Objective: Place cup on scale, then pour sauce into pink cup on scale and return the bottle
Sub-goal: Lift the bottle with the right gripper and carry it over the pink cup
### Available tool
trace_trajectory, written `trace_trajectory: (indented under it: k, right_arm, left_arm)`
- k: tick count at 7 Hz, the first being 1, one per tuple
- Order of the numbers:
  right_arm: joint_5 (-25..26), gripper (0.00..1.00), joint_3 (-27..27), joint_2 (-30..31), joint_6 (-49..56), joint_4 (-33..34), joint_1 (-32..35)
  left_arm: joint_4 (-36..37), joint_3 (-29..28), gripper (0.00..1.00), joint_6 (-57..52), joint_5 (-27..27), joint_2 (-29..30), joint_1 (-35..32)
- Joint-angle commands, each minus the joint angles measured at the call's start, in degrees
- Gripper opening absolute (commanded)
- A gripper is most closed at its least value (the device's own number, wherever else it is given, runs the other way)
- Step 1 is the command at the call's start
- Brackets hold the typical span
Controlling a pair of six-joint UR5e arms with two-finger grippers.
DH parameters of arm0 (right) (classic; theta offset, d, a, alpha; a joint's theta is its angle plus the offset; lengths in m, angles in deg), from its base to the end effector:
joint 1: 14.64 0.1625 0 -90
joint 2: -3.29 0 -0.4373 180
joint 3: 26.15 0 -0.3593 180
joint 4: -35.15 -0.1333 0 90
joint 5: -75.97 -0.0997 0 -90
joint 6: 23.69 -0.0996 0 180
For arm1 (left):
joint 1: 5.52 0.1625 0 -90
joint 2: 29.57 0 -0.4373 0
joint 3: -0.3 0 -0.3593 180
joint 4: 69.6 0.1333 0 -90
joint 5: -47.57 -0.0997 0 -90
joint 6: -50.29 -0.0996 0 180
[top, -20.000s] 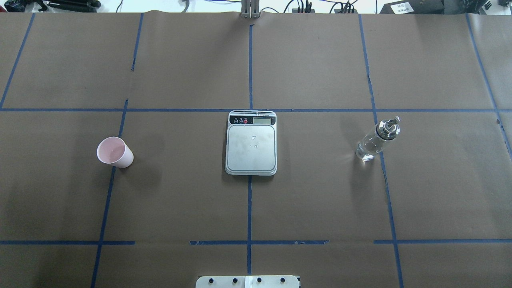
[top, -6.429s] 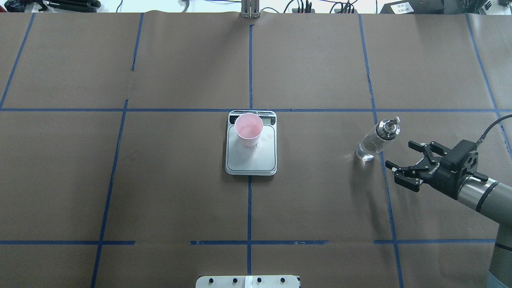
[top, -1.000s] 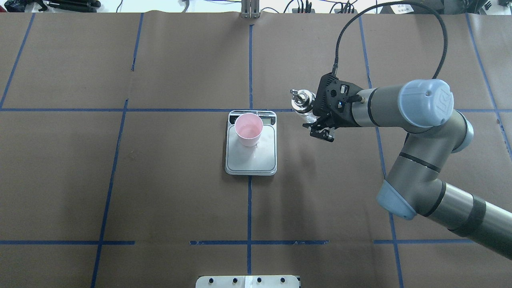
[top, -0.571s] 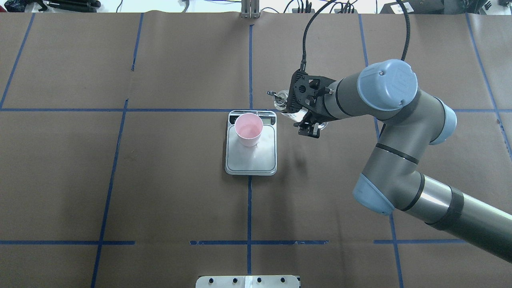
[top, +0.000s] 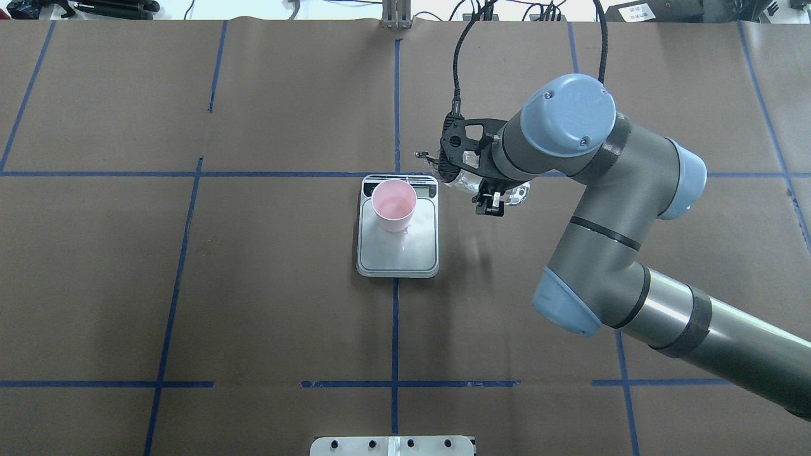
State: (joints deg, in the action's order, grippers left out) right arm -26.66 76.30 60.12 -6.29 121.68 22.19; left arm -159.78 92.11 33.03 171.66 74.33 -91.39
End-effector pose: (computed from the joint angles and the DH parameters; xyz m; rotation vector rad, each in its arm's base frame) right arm -0.4369 -0.4665 0.2600 0.8032 -0.4923 -1.2409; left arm -0.0363 -0.5735 0.5417 0.3377 0.5611 0.4425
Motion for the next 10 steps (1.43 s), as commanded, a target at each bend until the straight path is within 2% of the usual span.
trace_trajectory:
  k: [1,2,3,4,7,10]
  right_arm:
    - [5.23,0.0,1.6,-1.1,2.37,7.92,-1.39]
    - [7.51,0.0,2.74,-2.15,2.46,12.39,-2.19]
    - [12.75,0.0,3.97,-2.77,2.46,15.74,-4.19]
    - [15.76,0.0,4.07,-3.82,2.46,18.73,-5.43]
    - [17.03,0.0,3.81,-6.54,2.81,25.94,-6.06]
    - [17.11,0.0,2.93,-8.48,2.72,30.18,-6.5]
  left_arm:
    - [0.0,0.04,1.0,-0.05,0.02,-0.1,0.0]
    - [0.0,0.04,1.0,-0.05,0.02,-0.1,0.0]
    - [0.0,0.04,1.0,-0.05,0.02,-0.18,0.0]
    - [0.0,-0.05,1.0,-0.05,0.02,-0.18,0.0]
    - [0.0,-0.05,1.0,-0.14,0.02,-0.62,0.0]
    - [0.0,-0.05,1.0,-0.14,0.02,-0.71,-0.26]
